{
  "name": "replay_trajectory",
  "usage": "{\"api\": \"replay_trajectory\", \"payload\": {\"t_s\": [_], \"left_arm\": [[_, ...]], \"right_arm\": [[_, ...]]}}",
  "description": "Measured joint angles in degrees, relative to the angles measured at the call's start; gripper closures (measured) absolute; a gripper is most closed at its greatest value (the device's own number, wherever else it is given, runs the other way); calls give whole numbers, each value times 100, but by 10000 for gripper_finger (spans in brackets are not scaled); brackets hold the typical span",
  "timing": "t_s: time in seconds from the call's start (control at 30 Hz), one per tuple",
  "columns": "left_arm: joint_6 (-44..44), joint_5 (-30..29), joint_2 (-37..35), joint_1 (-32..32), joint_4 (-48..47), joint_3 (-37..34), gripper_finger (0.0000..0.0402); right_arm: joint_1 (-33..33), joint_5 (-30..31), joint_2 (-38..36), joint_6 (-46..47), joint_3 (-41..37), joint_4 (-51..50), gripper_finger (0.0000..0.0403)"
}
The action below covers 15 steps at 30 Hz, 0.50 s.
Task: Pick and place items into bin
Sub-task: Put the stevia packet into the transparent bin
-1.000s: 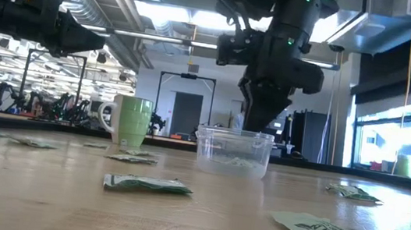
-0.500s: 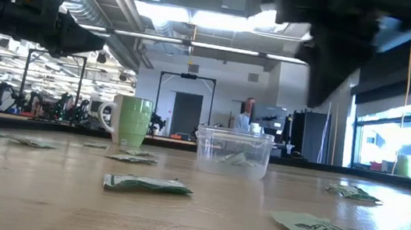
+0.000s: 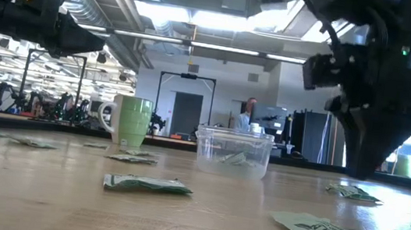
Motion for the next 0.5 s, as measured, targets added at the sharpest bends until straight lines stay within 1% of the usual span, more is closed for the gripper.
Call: {"api": "replay_trajectory", "payload": {"t_s": [0.17, 0.4, 0.5], "left_arm": [[0, 0, 0, -1, 1, 0, 286], [0, 0, 0, 0, 0, 0, 286], [0, 0, 0, 0, 0, 2, 286]], "right_arm": [[-89, -8, 0, -68, -339, 542, 344], [-141, -93, -20, -44, -486, 547, 394], [-140, -94, -19, -102, -479, 532, 397]]}}
